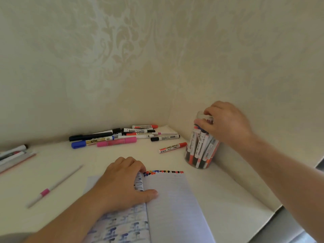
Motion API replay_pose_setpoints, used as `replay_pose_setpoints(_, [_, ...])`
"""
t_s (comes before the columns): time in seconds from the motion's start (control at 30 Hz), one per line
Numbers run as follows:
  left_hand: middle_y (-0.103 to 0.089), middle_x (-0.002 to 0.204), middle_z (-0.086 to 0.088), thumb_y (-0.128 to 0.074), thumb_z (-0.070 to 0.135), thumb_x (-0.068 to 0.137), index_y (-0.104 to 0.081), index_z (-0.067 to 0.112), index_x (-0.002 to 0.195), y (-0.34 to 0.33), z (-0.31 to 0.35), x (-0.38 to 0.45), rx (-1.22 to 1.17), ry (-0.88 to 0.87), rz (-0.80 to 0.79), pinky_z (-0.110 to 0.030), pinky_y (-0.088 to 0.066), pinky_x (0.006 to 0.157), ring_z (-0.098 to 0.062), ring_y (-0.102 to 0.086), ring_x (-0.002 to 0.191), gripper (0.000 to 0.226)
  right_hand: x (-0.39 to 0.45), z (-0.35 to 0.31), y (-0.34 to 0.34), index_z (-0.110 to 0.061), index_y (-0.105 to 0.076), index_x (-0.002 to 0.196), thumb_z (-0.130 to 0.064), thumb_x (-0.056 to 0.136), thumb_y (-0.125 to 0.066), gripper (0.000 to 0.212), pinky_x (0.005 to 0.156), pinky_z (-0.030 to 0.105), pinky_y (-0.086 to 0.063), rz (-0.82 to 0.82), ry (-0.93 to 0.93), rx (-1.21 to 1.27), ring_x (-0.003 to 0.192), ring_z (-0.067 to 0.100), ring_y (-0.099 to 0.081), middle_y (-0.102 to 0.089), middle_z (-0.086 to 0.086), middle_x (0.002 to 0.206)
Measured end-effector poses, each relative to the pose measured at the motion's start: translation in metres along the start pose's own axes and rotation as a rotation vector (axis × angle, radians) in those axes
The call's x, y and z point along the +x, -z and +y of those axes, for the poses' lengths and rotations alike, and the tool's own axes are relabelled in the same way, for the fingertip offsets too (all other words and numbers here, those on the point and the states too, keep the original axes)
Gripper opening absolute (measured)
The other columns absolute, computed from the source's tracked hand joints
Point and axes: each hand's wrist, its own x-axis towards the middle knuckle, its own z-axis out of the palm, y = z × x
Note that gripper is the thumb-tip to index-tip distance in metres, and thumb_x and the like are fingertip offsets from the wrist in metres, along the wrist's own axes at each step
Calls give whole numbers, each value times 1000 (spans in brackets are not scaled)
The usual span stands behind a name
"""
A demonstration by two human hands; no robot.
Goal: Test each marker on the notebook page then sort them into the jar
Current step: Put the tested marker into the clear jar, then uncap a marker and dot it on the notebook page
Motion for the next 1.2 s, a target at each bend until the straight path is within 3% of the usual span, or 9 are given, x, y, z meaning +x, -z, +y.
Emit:
replay_pose_setpoints(0.13, [-39, 123, 28, -42, 98, 71, -40, 50, 127, 1, 1, 0, 13, 3, -13, -30, -35, 106, -2, -34, 117, 74, -23, 3, -2, -16, -75, 97, -68, 98, -38, 64, 80, 39, -51, 63, 52, 7, 90, 27, -62, -71, 2, 95])
replay_pose_setpoints(0.23, [-39, 123, 28, -40, 98, 71, -40, 50, 128, 2, 1, 1, 17, -1, -17, -31, -35, 106, -2, -34, 116, 75, -26, 3, 2, -25, -64, 115, -78, 91, -20, 73, 79, 40, -49, -154, 3, -97, 98, 23, -55, -70, 0, 98])
replay_pose_setpoints(0.33, [-40, 121, 29, -41, 98, 70, -41, 50, 125, 0, 0, 1, -8, -4, -8, -30, -36, 104, -2, -36, 116, 73, -18, -1, 13, -29, -49, 139, -83, 87, -23, 80, 83, 41, -51, -293, -91, -91, 111, 26, -56, -69, 4, 105])
replay_pose_setpoints(0.43, [-40, 120, 29, -43, 97, 70, -41, 50, 124, 0, 1, 0, -16, -7, -9, -29, -35, 104, -1, -35, 115, 72, -19, -18, 21, -19, -50, 145, -55, 98, -46, 59, 91, 45, -52, -1, -5, -48, 118, 33, -55, -74, 7, 109])
replay_pose_setpoints(0.53, [-40, 121, 28, -44, 96, 71, -41, 49, 126, 2, 2, 0, -17, -1, -13, -29, -35, 104, -1, -35, 115, 72, -24, -64, 9, -12, -73, 113, -24, 95, -54, 29, 81, 43, -55, 238, 235, 111, 100, 31, -63, -72, 7, 102])
replay_pose_setpoints(0.73, [-42, 122, 26, -47, 96, 72, -44, 46, 128, 2, 2, -1, -24, 1, 5, -28, -35, 103, -2, -36, 115, 75, -11, -126, -69, -11, -66, 119, -6, 97, -57, 24, 86, 38, -53, -499, 209, -159, 104, 28, -57, -57, 9, 119])
replay_pose_setpoints(0.93, [-43, 121, 26, -45, 97, 69, -46, 45, 128, 1, 0, -2, -27, 9, 25, -31, -36, 106, -4, -38, 114, 78, 0, -127, -87, -15, -65, 118, -14, 105, -53, 19, 73, 41, -57, -604, 195, -264, 100, 29, -67, -68, 8, 116])
replay_pose_setpoints(1.07, [-42, 124, 26, -56, 94, 66, -35, 46, 138, 1, 0, -2, -103, 25, 48, -32, -37, 107, -3, -37, 118, 89, -16, -125, -50, -21, -50, 116, -34, 109, -44, 16, 66, 40, -50, -333, 125, 193, 81, 25, -59, -66, 1, 101])
replay_pose_setpoints(1.2, [-30, 130, 31, -68, 84, 69, -20, 46, 149, 3, 2, -7, -199, 20, 127, -28, -35, 111, 2, -32, 126, 101, -54, -140, -13, -18, -53, 92, -5, 96, -63, 17, 50, 31, -46, -229, -347, 1262, 58, 24, -65, -71, 5, 68])
